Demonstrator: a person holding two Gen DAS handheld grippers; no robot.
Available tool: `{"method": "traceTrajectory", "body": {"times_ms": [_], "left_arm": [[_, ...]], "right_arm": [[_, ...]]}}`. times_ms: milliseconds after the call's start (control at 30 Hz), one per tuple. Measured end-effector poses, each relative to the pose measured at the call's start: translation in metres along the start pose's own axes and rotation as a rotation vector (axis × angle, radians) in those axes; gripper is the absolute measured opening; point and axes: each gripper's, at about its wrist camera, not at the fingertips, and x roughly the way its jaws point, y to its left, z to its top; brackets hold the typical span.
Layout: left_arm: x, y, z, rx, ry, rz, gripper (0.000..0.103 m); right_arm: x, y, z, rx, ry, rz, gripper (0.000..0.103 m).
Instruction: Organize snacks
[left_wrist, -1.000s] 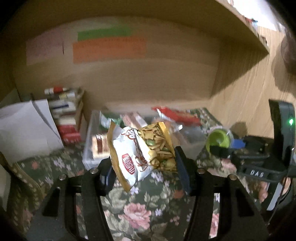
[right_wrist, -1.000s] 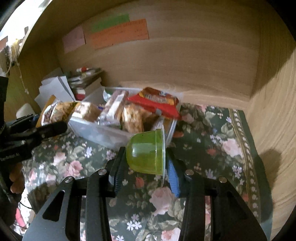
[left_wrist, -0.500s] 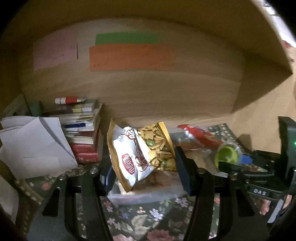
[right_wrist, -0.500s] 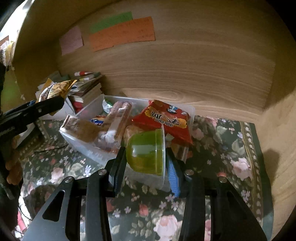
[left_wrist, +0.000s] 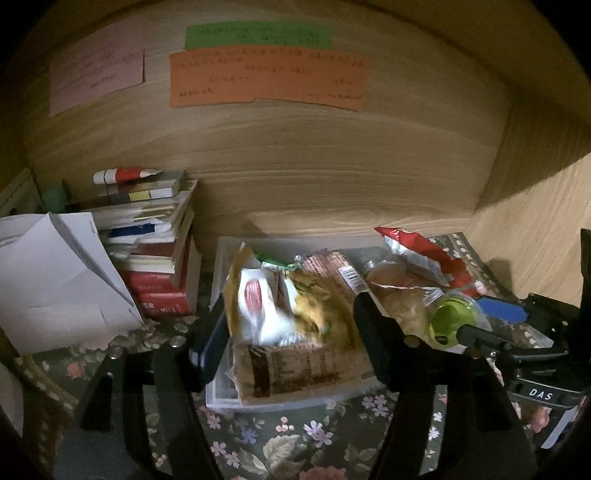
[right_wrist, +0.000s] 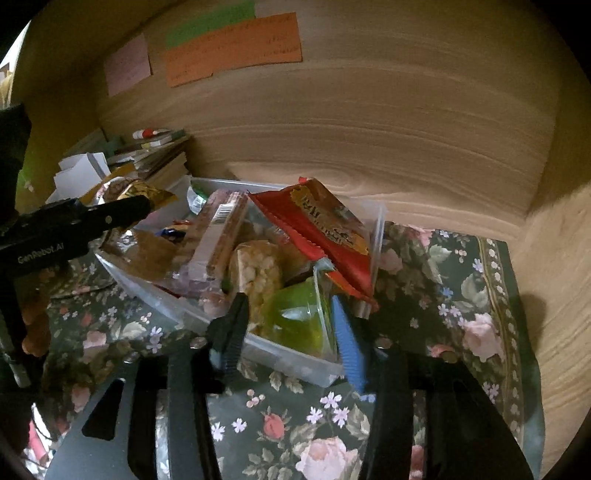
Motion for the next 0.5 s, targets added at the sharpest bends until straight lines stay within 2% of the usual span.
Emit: {"method": "traceTrajectory", "body": {"times_ms": [200, 500], "left_arm": [[-0.037, -0.006, -0.002, -0.002, -0.070, -0.007, 0.072], [-0.140, -0.028, -0.015, 0.028, -0.294, 0.029, 0.072]], "right_arm": [[-0.032, 0.004, 0.002, 0.005, -0.068, -0.003, 0.052], [-0.113, 0.026, 0.005, -0.011, -0.276, -0.013, 0.057]]}}
